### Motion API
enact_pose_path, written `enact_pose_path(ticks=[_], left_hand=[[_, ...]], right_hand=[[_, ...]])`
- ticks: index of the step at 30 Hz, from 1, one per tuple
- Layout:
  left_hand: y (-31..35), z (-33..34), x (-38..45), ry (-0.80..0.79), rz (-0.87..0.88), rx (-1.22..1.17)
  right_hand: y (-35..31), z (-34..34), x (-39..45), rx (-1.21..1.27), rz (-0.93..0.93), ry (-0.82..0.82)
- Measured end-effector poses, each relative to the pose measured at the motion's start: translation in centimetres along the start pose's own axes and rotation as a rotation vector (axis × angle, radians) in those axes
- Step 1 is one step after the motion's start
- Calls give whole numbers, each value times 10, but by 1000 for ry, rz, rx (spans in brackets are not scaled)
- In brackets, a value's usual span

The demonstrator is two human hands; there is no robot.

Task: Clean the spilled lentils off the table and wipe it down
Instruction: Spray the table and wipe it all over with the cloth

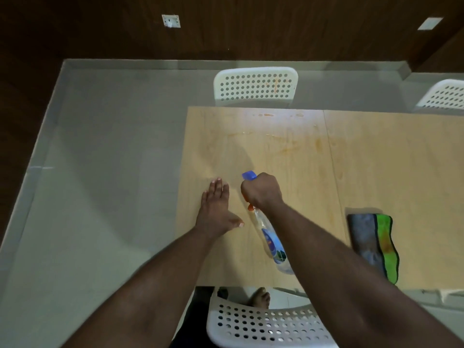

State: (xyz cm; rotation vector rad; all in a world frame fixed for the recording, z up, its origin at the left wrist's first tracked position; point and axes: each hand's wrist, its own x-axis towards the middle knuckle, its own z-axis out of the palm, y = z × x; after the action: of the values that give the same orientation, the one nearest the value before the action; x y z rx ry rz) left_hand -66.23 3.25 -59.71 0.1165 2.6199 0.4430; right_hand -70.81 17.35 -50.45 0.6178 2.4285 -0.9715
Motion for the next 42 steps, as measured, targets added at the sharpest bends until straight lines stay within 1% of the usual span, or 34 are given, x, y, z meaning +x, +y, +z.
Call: enact_pose_path(ticks=[5,8,11,17,19,21,26,30,34,37,39,42], left_hand=[[-1,13,-25,13,-58,-17],[7,22,-35,7,-62,-16],[24,29,-44,-18,-28,-14],[60,54,-57,-29,42,14],[67,61,-63,-20,49,20],[71,65,-69,-14,40,17],[70,73,-85,-2,-25,4],[57,74,-99,6,-89,1],[39,74,-110,16,-117,-19],[25,70,-114,17,-134,-8],[19,66,-116,-6,-130,-5],[21,58,-116,-14,-92,12]], right_hand=[[21,9,-27,-35,-3,-82],[40,0,-39,11,22,-14],[59,-21,-43,78,65,73],[108,-68,-45,197,203,199],[121,-78,-50,205,215,220],[128,-82,-55,201,209,209],[126,-63,-78,134,126,100],[114,-29,-102,39,15,31],[103,2,-116,-20,-43,-62],[98,13,-124,-50,-29,-62],[99,11,-128,-50,-7,-26],[109,-4,-125,58,18,63]])
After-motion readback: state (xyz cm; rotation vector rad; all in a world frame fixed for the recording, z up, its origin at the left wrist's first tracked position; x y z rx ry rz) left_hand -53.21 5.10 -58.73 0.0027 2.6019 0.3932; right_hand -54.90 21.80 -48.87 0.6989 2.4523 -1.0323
